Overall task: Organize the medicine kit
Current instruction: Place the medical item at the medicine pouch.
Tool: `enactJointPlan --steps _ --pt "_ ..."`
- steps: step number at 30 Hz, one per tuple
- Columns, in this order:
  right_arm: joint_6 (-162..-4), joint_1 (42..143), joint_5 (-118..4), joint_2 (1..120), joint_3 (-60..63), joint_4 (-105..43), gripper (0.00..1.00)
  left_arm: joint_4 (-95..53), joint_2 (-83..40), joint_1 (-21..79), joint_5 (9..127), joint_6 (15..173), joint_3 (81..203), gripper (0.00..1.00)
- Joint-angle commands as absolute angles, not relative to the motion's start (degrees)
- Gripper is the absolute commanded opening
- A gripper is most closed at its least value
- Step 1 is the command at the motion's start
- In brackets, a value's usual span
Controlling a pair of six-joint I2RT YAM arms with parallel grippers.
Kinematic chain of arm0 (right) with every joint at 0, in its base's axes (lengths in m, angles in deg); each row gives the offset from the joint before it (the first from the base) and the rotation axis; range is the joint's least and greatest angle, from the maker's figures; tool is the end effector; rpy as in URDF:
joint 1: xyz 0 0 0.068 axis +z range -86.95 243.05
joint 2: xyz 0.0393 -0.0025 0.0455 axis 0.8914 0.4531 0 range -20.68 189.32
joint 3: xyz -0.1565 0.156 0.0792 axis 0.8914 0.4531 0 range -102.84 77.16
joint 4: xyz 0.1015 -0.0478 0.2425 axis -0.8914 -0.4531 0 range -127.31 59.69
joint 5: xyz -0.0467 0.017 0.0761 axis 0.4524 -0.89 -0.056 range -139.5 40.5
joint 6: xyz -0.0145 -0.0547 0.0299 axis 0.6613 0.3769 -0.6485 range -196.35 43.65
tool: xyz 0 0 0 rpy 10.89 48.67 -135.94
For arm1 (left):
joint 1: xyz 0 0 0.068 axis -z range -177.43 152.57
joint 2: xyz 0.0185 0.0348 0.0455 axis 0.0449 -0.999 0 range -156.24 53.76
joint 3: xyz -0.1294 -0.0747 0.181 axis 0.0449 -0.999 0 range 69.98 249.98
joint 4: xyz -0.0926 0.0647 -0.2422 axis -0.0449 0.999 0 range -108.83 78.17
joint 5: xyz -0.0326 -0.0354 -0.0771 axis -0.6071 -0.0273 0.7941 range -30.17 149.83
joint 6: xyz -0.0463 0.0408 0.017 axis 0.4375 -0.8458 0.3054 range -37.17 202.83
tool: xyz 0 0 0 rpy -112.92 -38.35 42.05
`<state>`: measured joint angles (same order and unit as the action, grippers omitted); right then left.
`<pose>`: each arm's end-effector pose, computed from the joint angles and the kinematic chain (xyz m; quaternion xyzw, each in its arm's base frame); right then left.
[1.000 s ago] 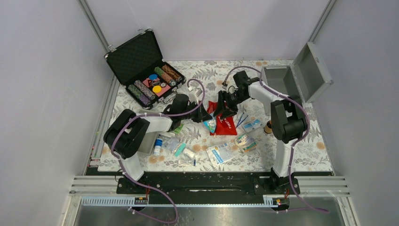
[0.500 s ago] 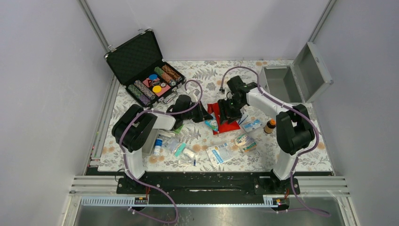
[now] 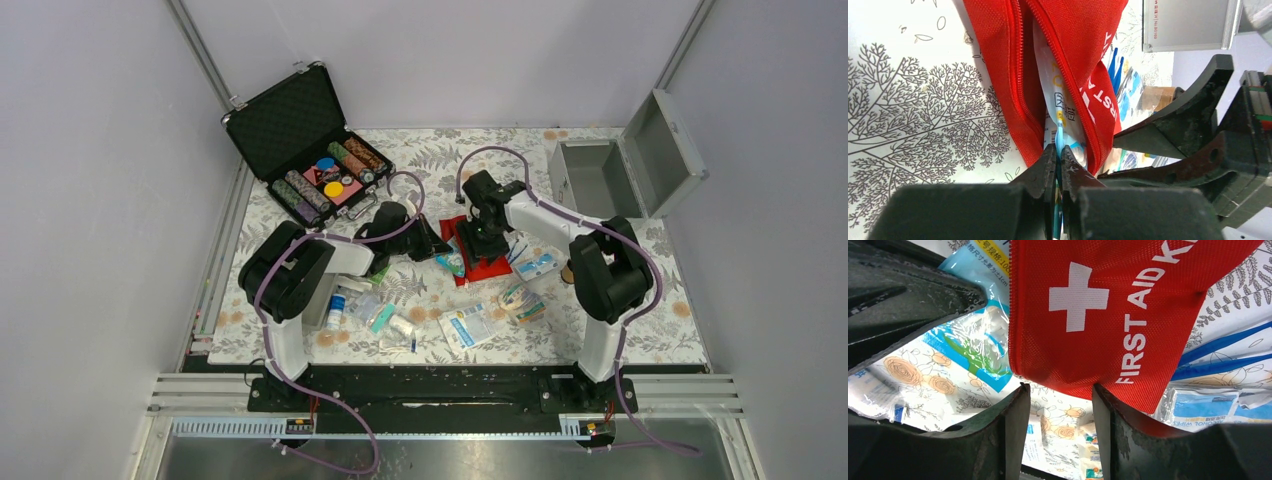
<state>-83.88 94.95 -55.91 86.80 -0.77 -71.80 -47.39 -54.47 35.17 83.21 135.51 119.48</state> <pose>0.3159 0.2031 0.1394 -0.2168 0.9607 0.1075 0.1362 0.3055 -0.2187 0.0830 -0.0485 0.8534 -0.4600 0.2403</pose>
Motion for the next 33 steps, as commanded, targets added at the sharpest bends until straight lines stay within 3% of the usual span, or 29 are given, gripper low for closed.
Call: enactJointPlan --steps 1,14,21,33 --pt "-84.6 95.7 -54.4 88.1 -3.2 -71.1 0.56 -47.9 -53.9 34.9 81.0 139.0 120.8 0.00" --pt "-84.1 98.4 -55.1 88.1 -3.6 -70.7 0.60 -48.9 -54.2 36.2 76.3 139.4 119.3 0.00" --pt "-85.7 98.4 -53.3 90.7 -4.3 -70.7 0.52 -48.1 -53.2 37.1 75.0 138.0 118.4 0.00" --pt "-87.8 97.9 -50.4 92.1 -6.7 -69.2 0.54 -44.1 -53.8 38.2 72.7 136.3 118.4 0.00"
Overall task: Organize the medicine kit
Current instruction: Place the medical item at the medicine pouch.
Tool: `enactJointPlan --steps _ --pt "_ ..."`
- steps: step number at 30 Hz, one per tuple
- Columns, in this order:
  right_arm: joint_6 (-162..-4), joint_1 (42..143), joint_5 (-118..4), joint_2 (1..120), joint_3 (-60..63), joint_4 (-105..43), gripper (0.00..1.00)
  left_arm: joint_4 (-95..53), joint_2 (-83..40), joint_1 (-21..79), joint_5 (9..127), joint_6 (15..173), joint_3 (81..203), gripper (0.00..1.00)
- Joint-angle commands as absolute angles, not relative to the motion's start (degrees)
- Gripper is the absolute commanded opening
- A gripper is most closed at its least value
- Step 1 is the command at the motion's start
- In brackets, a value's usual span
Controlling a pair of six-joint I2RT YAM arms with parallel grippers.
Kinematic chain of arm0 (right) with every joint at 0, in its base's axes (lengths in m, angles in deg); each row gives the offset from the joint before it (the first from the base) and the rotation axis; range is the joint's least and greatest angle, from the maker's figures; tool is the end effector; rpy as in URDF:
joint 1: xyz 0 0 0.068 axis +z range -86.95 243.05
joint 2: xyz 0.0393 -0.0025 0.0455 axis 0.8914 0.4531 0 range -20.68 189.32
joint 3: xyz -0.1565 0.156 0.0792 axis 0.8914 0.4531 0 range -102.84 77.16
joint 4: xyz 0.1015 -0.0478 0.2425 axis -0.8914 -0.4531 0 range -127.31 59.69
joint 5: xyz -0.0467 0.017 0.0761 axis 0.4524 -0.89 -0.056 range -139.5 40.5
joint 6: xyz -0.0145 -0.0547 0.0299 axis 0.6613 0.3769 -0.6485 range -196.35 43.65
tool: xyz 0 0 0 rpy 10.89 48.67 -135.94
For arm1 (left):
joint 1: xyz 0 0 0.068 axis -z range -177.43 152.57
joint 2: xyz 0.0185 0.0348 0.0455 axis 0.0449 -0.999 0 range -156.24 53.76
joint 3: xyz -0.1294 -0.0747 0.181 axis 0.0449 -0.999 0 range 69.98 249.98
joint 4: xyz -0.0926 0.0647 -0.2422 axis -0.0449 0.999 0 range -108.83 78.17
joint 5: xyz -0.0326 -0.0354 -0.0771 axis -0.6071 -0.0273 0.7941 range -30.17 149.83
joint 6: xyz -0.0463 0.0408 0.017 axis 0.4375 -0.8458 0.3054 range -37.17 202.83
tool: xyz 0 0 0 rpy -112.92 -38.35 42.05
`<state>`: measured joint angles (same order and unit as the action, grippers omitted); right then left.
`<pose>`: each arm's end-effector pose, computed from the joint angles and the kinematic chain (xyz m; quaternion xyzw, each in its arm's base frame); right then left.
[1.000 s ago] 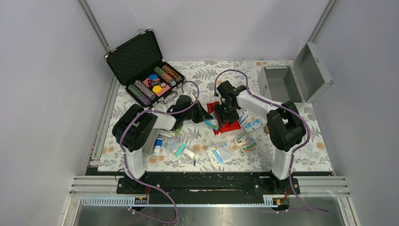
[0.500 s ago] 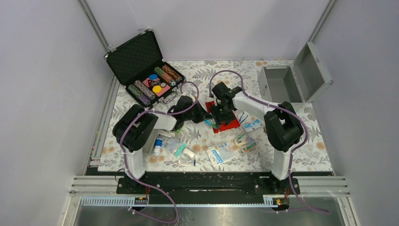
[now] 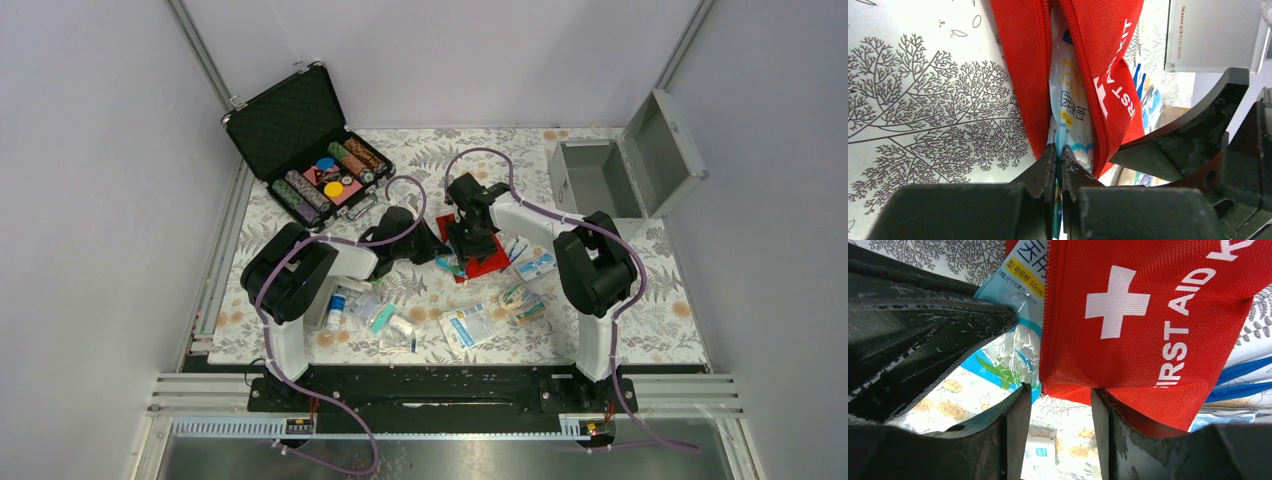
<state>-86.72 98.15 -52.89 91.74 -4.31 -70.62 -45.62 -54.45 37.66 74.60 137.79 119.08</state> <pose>0.3187 0.2275 0.1264 -0.2158 0.9623 0.0899 0.1388 0.2985 -0.2251 0.0767 -0.0889 0.8664 -0.4179 0.2585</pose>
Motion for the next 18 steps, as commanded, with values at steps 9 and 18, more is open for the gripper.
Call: enactJointPlan --steps 9,18 --pt "-87.5 97.6 -51.3 95.7 -7.9 -69.3 0.24 -44.3 -53.3 38.3 72.3 137.0 118.4 0.00" --pt "-89.8 96.5 -59.6 89.6 -4.2 -69.0 0.00 -40.2 -49.3 38.3 64.4 137.5 118.0 0.00"
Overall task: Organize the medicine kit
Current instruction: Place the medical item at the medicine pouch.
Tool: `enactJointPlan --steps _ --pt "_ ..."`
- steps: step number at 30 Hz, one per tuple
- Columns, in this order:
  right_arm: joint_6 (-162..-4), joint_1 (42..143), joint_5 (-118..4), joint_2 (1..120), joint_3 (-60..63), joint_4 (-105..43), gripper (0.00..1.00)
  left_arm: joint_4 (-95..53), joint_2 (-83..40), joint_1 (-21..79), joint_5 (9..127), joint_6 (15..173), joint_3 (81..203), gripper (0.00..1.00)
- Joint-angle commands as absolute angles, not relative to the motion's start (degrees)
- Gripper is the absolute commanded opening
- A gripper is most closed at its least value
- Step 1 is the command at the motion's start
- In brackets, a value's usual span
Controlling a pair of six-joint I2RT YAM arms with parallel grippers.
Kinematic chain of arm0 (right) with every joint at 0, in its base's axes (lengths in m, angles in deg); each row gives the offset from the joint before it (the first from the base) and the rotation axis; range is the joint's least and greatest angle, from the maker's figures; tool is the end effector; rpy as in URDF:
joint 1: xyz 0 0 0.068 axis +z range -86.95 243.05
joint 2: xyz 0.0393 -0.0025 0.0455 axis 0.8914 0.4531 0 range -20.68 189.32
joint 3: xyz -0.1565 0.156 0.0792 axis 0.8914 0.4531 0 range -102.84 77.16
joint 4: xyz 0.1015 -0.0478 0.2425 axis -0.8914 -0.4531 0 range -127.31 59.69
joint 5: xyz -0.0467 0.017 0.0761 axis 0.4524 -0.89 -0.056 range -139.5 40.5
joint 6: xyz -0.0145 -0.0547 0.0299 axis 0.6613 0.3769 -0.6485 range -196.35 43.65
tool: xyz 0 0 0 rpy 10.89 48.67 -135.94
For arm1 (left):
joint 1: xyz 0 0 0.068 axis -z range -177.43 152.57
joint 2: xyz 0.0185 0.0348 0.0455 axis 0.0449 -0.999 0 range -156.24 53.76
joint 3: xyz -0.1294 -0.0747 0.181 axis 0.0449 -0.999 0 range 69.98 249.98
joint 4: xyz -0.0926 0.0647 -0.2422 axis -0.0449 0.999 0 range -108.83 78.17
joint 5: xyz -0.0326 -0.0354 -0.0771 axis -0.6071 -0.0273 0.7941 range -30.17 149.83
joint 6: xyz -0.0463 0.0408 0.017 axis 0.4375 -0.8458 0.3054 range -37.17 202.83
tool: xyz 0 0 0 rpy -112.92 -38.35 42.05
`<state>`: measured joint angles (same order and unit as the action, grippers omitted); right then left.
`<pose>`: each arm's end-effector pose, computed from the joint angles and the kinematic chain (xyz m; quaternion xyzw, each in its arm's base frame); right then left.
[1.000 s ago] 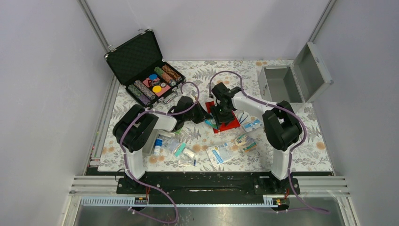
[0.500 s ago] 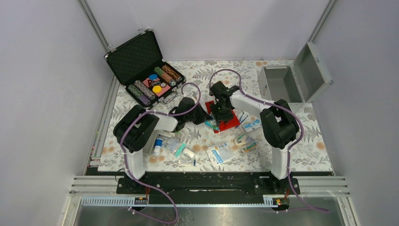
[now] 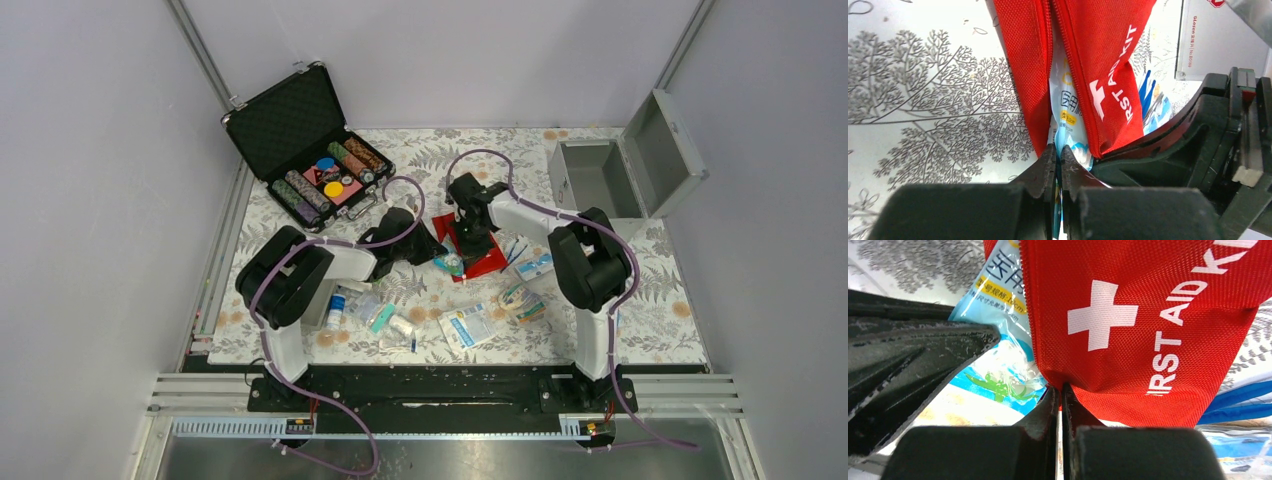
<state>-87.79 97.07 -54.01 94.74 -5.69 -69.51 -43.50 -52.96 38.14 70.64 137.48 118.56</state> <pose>0.3285 0.2264 0.1145 -0.1992 0.9663 0.0971 0.1309 0.2960 -0.2231 0.0791 -0.1014 0.8721 -0.3925 0.2739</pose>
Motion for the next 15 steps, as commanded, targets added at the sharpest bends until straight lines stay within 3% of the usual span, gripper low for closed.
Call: enactJointPlan --steps 1,9,15 --pt "-90.6 96.4 -62.6 88.8 -3.7 -68.5 0.00 -40.0 -49.4 38.2 64.3 138.0 118.3 0.00" --pt "-96.5 96.2 -74.1 89.2 -3.6 -64.9 0.00 -39.8 -52.1 40.9 63.9 139.5 119.5 0.00" --pt "-96.9 96.0 -71.0 91.9 -4.9 -65.8 0.00 -42.6 -52.5 41.9 70.8 144.7 119.8 0.00"
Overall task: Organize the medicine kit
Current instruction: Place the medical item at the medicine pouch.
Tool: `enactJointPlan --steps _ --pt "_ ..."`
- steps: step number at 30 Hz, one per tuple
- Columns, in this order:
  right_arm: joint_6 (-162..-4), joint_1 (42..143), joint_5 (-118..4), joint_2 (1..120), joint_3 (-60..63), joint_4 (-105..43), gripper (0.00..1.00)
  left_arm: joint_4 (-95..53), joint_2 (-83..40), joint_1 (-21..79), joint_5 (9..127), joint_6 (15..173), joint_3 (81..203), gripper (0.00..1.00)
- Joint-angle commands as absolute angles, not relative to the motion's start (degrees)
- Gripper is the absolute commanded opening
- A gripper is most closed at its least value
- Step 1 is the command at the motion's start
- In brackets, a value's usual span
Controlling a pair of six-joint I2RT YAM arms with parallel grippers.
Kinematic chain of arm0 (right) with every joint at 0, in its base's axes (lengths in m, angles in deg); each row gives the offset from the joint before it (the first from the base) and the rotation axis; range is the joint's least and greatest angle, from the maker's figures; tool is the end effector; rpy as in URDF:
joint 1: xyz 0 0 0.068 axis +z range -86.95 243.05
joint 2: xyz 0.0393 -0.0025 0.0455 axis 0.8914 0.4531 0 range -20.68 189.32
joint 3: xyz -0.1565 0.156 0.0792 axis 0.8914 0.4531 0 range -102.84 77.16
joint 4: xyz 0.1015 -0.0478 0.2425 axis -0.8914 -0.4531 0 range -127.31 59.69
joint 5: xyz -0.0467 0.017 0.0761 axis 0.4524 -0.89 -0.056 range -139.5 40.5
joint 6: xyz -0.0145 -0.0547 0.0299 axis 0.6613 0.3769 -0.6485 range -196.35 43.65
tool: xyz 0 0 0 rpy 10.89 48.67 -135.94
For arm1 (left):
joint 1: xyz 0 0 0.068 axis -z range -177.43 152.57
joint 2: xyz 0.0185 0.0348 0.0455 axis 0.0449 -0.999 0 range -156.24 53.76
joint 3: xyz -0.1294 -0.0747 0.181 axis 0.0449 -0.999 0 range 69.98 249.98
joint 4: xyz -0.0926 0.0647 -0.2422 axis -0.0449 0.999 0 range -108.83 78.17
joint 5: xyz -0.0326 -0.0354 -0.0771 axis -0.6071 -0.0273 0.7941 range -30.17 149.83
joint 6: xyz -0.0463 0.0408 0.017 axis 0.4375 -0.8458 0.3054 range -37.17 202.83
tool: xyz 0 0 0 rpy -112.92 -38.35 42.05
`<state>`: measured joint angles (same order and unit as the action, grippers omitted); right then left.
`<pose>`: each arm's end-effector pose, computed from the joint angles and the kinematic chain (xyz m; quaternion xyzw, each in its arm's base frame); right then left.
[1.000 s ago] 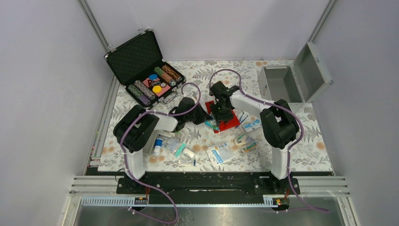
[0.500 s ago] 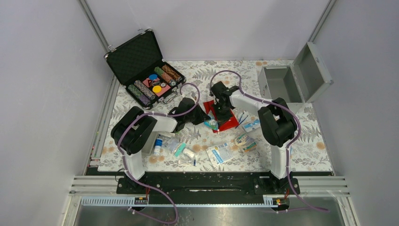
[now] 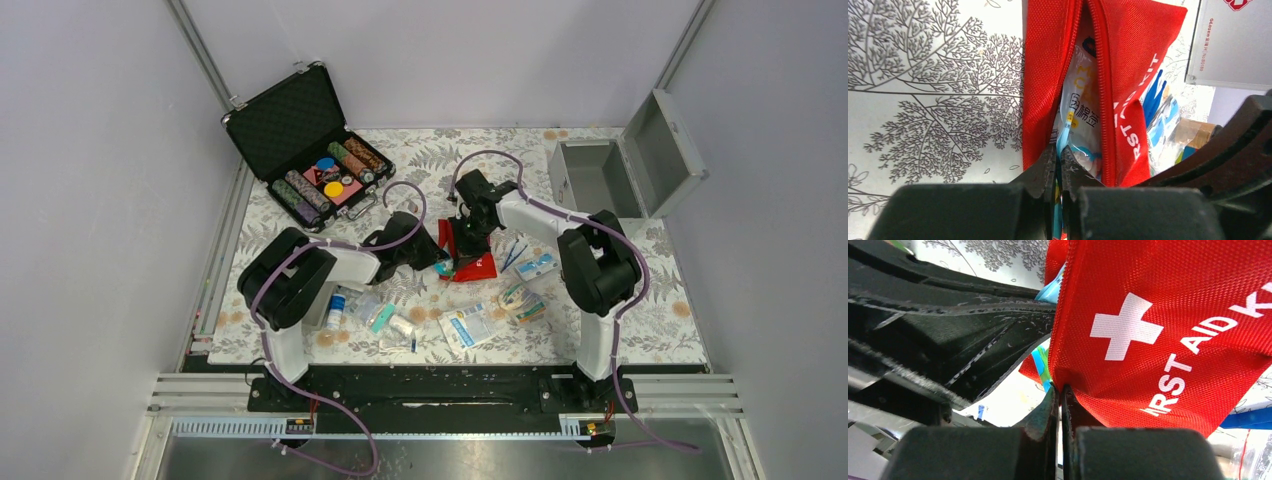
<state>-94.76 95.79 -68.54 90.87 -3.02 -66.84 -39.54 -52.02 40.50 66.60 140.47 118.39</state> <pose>0.3223 0.2264 0.1309 -0.1521 0.9564 0.2281 0.1004 0.2850 -0.2295 0.0767 -0.1266 0.8834 -0.3673 0.2620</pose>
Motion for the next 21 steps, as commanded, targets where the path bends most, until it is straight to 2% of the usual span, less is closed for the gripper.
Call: enactJointPlan --steps 1,9,16,21 --pt "-96.9 95.8 -70.3 92.2 -4.9 -65.9 0.00 -43.5 -52.0 42.0 72.5 146.4 119.5 0.00" --pt "-94.9 93.8 -67.9 93.7 -6.5 -67.9 0.00 -58.9 -56.6 42.2 86.1 161.6 120.5 0.00" --pt "-94.1 90.8 -81.8 92.5 -5.6 -67.7 0.00 -61.2 -59.2 39.6 83.0 158.9 121.3 0.00" --pt "-94.0 90.5 -74.8 90.4 -3.1 -67.5 0.00 -58.3 -58.2 35.2 82.4 154.4 122.0 0.00"
